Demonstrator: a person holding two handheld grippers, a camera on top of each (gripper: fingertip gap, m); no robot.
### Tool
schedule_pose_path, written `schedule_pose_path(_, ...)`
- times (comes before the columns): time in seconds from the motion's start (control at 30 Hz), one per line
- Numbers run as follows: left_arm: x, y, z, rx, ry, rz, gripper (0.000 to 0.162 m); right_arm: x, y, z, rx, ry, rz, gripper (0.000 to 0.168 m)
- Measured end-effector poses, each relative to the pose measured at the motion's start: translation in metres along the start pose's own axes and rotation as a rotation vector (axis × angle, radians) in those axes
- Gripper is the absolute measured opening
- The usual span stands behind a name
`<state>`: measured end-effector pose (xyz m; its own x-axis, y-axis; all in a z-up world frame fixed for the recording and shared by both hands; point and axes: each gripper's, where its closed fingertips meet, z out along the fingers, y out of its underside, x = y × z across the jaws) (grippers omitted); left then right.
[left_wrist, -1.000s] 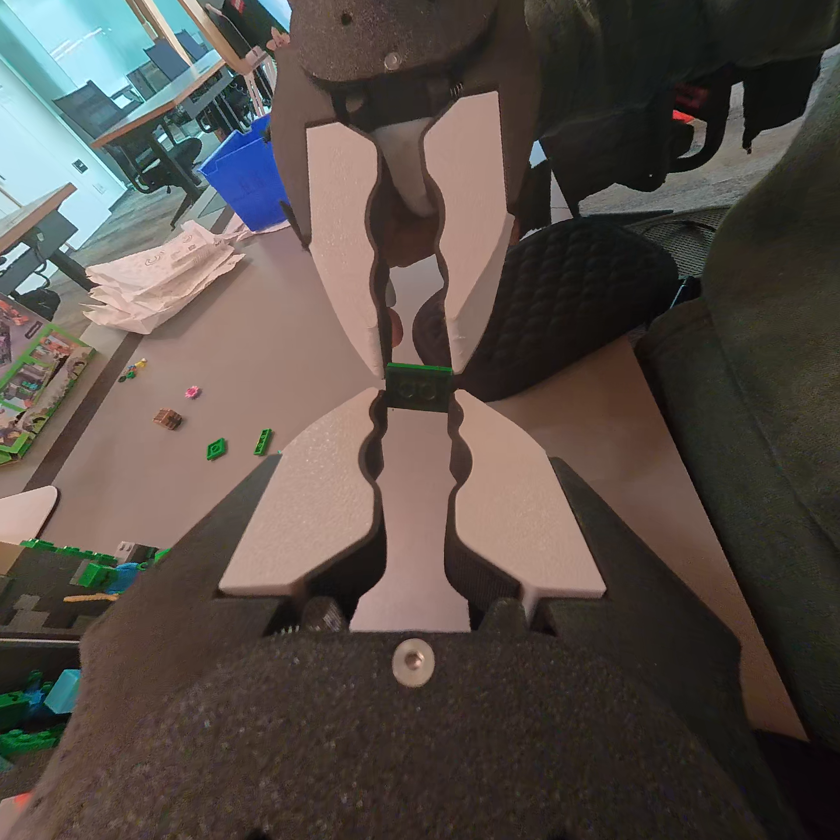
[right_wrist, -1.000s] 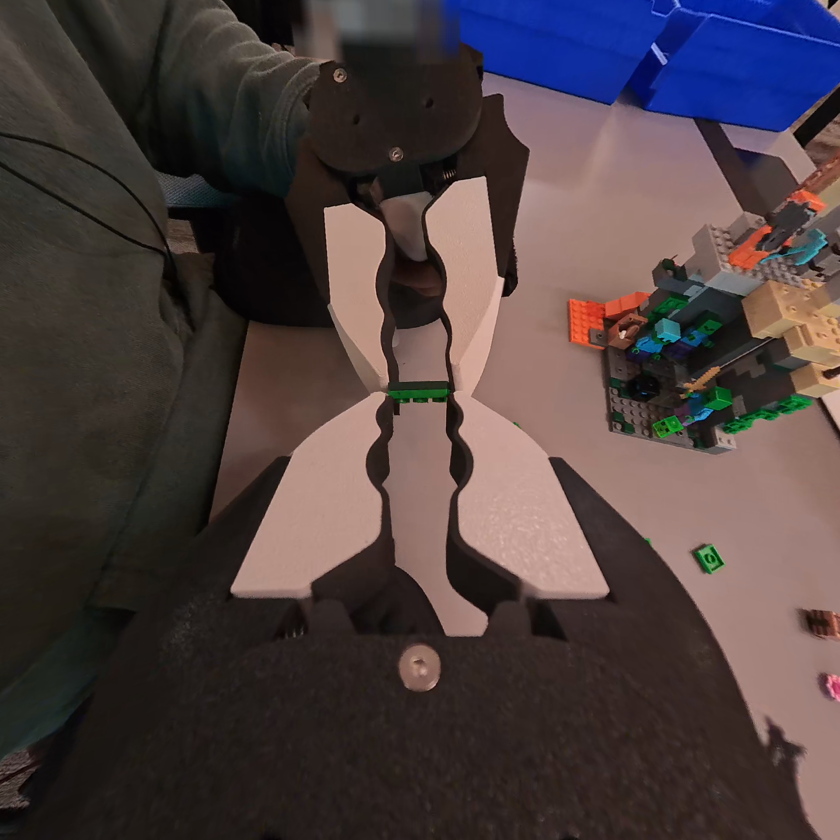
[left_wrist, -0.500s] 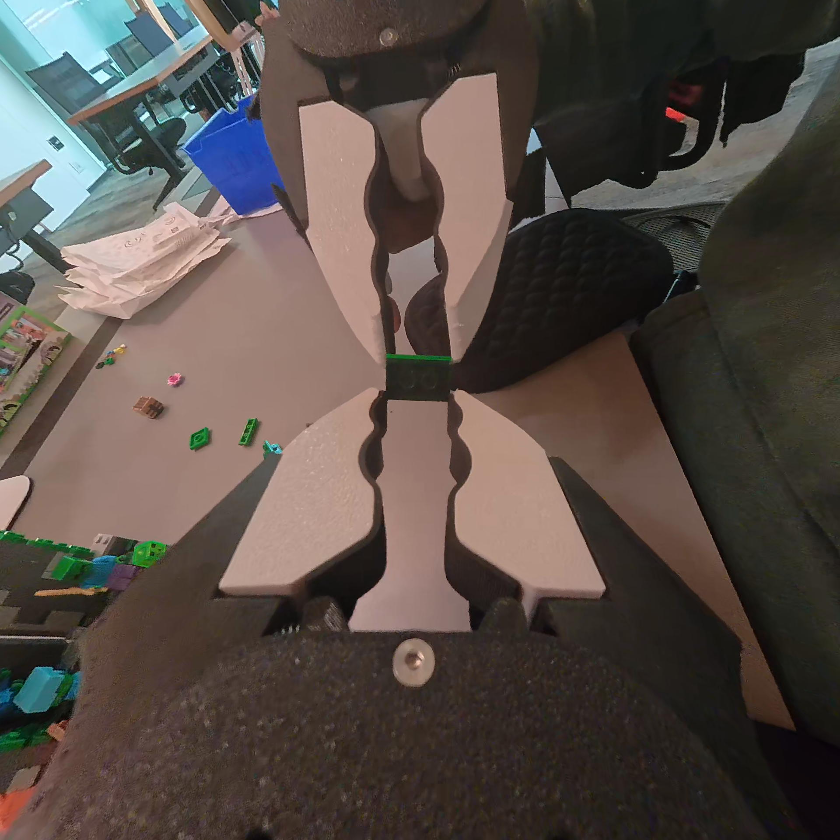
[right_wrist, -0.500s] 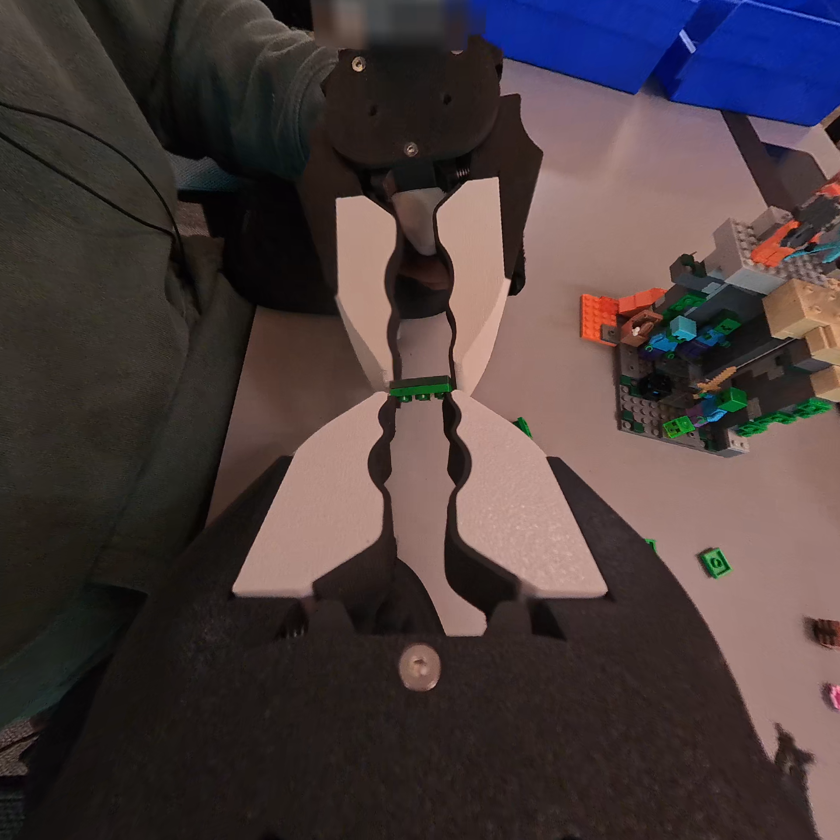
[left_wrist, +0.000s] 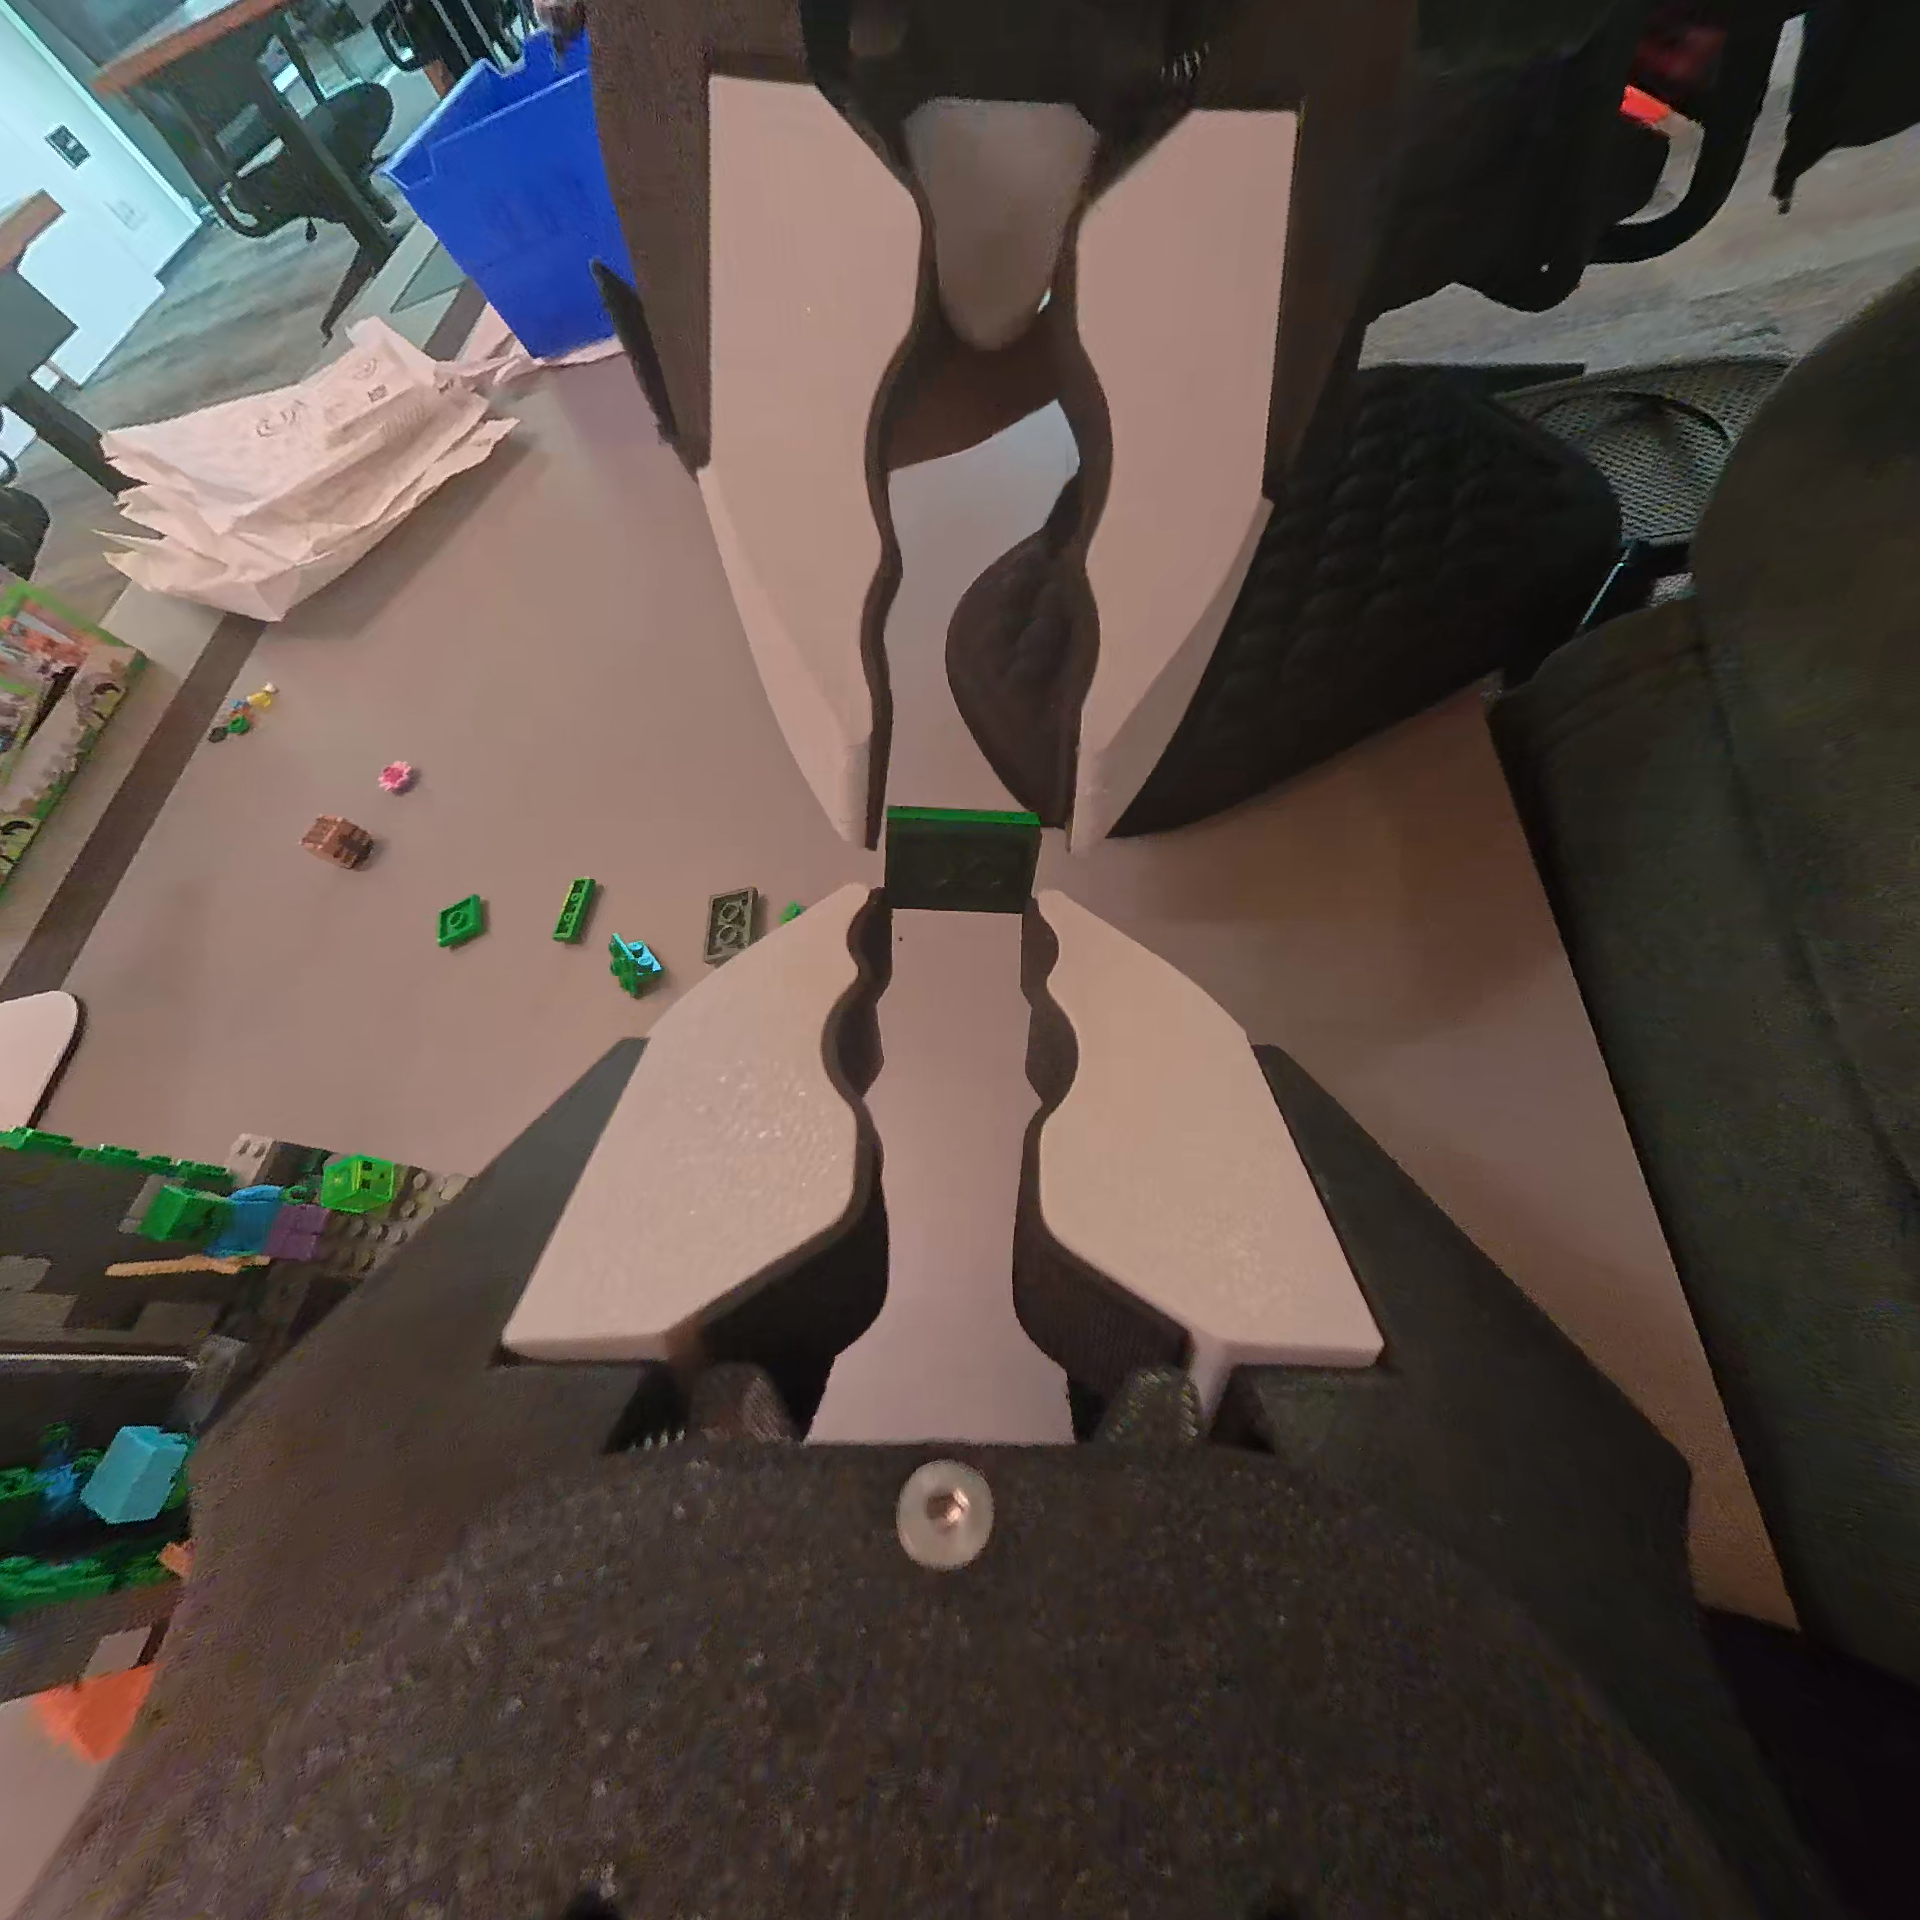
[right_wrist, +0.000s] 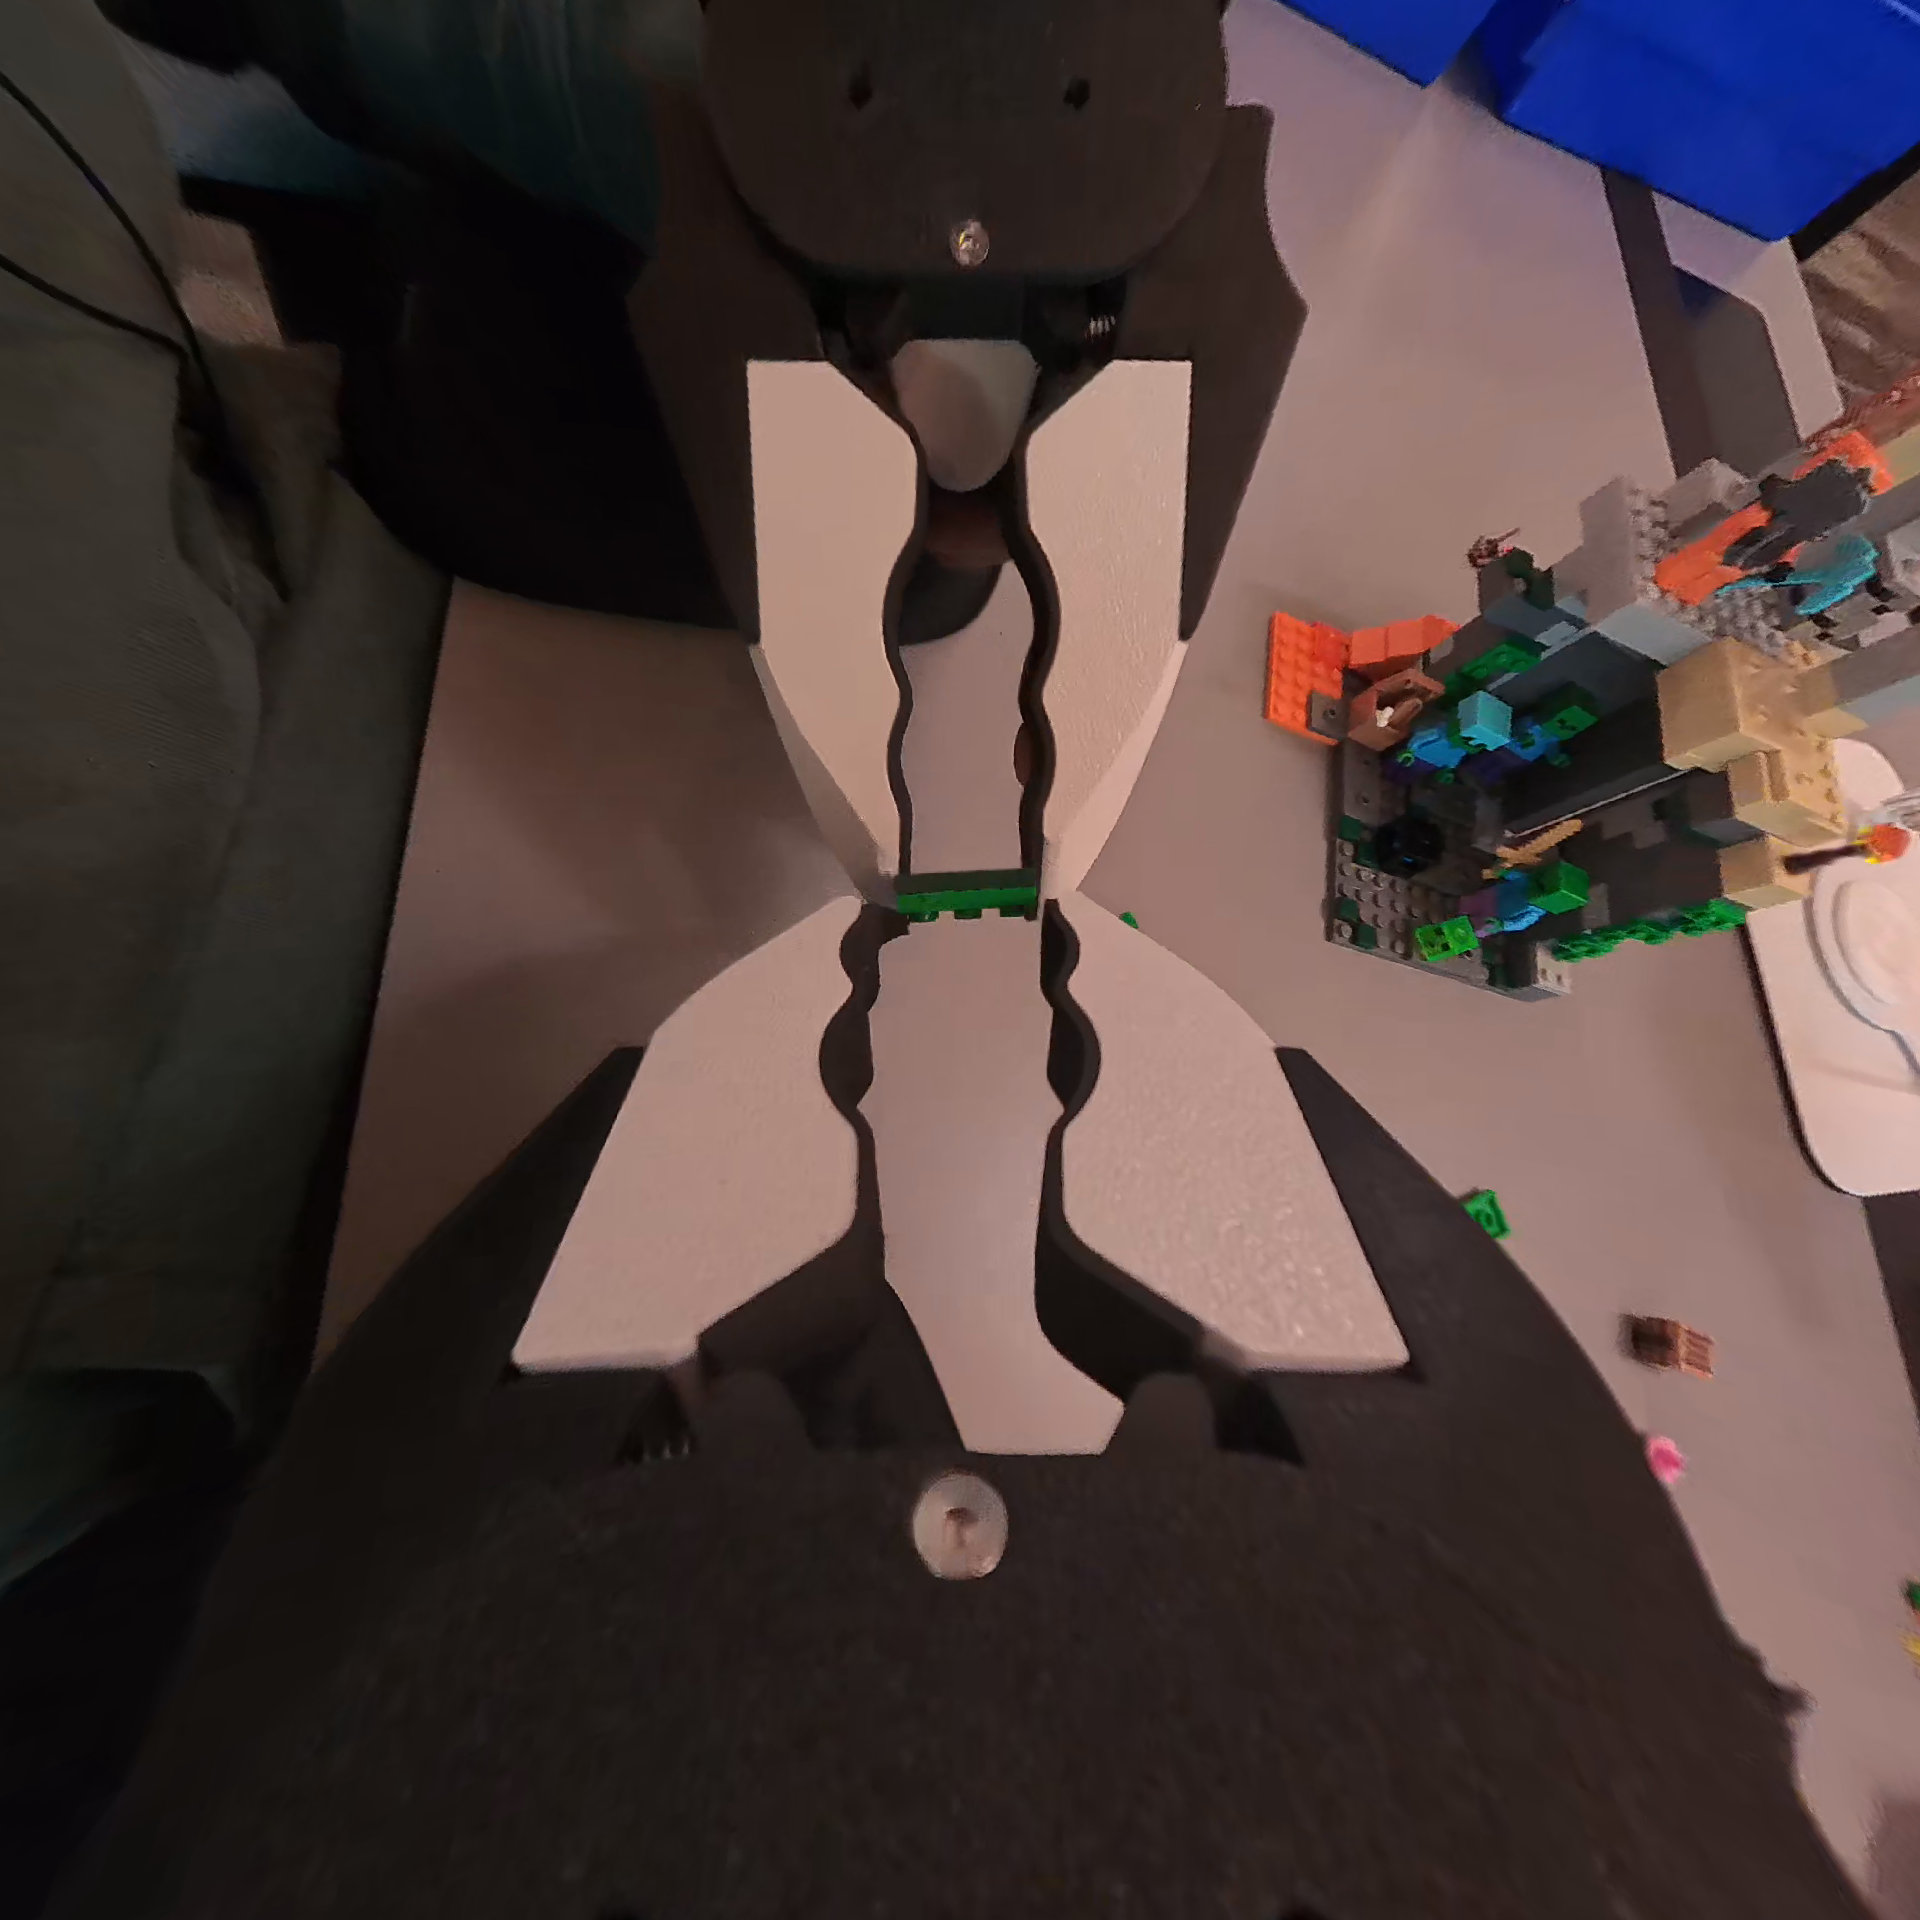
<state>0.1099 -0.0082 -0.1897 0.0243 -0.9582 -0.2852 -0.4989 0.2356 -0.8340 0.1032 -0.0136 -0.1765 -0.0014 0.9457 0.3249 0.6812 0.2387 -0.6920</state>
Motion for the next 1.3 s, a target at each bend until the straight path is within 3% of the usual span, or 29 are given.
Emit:
schedule_pose_path(0.33,-0.001,0.006,0.000,-0.078,-0.014,0.003,0.024,0.002,0.003,0.005,-0.070,0.035,-0.070,0.025)
schedule_pose_path(0.47,-0.006,0.010,0.000,-0.086,-0.020,-0.008,0.024,0.001,0.002,0.003,-0.074,0.024,-0.071,0.037)
schedule_pose_path(0.63,-0.001,0.005,0.001,-0.069,0.003,-0.009,0.024,0.004,0.003,0.006,-0.089,0.050,-0.093,0.039)
schedule_pose_path(0.77,0.001,0.006,0.002,-0.085,0.004,0.015,0.024,0.001,0.002,0.008,-0.089,0.045,-0.121,0.026)
schedule_pose_path(1.1,0.011,0.001,-0.004,-0.040,0.127,-0.018,0.023,-0.007,-0.005,0.005,-0.029,-0.006,-0.175,0.025)
schedule_pose_path(1.17,0.001,0.000,-0.007,-0.003,0.097,-0.024,0.014,-0.016,-0.006,0.004,-0.006,-0.057,-0.205,0.025)
schedule_pose_path(1.23,0.005,-0.004,-0.013,0.042,0.183,-0.093,0.004,-0.017,-0.007,0.004,0.013,-0.048,-0.234,0.025)
schedule_pose_path(1.3,0.009,-0.002,-0.013,0.020,0.164,-0.022,0.002,-0.014,-0.008,0.002,0.024,-0.040,-0.216,0.025)
